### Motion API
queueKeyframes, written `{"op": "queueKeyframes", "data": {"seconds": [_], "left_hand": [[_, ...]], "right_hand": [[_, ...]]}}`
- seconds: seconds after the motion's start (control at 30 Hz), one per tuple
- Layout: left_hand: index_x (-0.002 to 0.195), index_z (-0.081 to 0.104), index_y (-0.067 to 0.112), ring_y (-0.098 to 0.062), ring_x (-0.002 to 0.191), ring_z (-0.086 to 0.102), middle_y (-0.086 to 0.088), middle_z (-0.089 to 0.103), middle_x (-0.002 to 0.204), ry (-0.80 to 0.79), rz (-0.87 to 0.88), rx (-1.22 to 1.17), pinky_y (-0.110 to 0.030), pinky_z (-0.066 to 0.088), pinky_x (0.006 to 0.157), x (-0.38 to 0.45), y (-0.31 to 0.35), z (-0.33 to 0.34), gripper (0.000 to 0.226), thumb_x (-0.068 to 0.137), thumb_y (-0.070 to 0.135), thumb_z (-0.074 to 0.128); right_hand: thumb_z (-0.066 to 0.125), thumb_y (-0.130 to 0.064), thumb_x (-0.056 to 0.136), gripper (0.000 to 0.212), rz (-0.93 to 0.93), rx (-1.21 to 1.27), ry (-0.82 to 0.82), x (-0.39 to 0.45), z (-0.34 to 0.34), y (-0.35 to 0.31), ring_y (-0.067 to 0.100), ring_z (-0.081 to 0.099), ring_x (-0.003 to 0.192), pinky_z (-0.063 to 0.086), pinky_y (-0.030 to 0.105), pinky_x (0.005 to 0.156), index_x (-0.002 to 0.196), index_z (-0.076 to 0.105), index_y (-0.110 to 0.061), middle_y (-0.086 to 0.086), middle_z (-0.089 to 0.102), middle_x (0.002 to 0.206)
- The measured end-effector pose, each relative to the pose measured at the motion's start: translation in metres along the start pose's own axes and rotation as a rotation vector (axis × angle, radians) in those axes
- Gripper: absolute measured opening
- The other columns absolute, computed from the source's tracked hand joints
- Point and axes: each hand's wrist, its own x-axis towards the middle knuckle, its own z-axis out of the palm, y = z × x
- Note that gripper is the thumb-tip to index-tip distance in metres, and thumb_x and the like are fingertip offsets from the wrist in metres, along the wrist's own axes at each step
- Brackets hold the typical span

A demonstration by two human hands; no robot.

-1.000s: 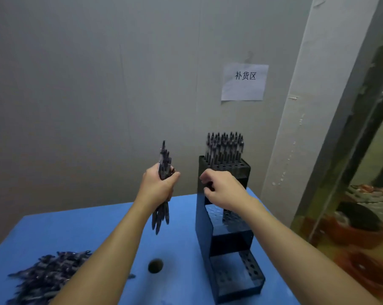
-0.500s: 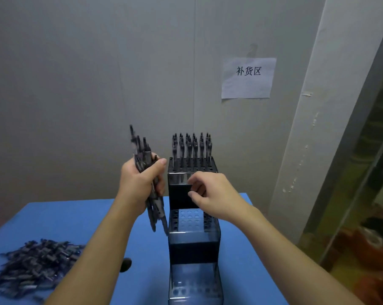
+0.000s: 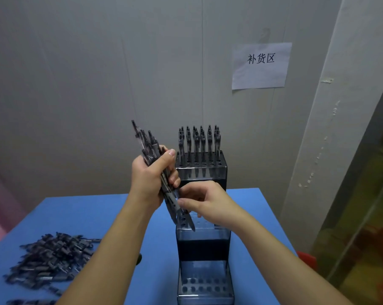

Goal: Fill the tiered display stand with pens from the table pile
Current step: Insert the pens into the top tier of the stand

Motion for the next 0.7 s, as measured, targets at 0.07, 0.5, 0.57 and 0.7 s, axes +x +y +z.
{"op": "queueKeyframes", "data": {"seconds": [0.07,0.5,0.57,0.7], "left_hand": [[0.078,0.050,0.011,-0.020,0.044,0.039,-0.007,0.037,0.062,-0.006,-0.001,0.008,-0.030,0.042,0.047,0.002,-0.001,-0.001,0.024,0.098,0.001,0.060],[0.087,0.054,0.009,-0.025,0.043,0.043,-0.006,0.048,0.058,0.058,0.174,0.253,-0.032,0.045,0.045,0.027,0.012,-0.029,0.017,0.097,0.001,0.065],[0.090,0.055,0.006,-0.026,0.045,0.044,-0.007,0.049,0.054,0.063,0.178,0.354,-0.034,0.046,0.044,0.027,0.004,-0.035,0.014,0.097,0.003,0.066],[0.089,0.057,0.006,-0.027,0.046,0.051,-0.009,0.053,0.053,0.028,0.167,0.498,-0.038,0.050,0.047,0.026,-0.011,-0.044,0.014,0.097,0.008,0.069]], "right_hand": [[0.074,-0.019,0.094,0.007,-0.045,0.015,0.036,0.001,0.004,-0.001,0.003,0.069,0.074,0.054,0.021,0.070,0.096,0.074,-0.026,-0.010,0.073,0.077],[0.070,-0.008,0.094,0.015,-0.026,0.081,0.427,0.013,-0.034,-0.022,0.023,0.075,0.071,0.065,0.044,0.071,0.091,0.077,-0.021,0.007,0.077,0.085],[0.071,-0.006,0.093,0.017,-0.070,0.134,0.523,0.023,-0.043,-0.038,0.023,0.077,0.072,0.065,0.040,0.073,0.091,0.077,-0.022,0.006,0.079,0.084],[0.079,-0.014,0.087,0.010,-0.153,-0.028,0.766,0.051,-0.050,-0.054,0.016,0.077,0.070,0.065,0.038,0.076,0.096,0.081,-0.018,-0.002,0.078,0.078]]}}
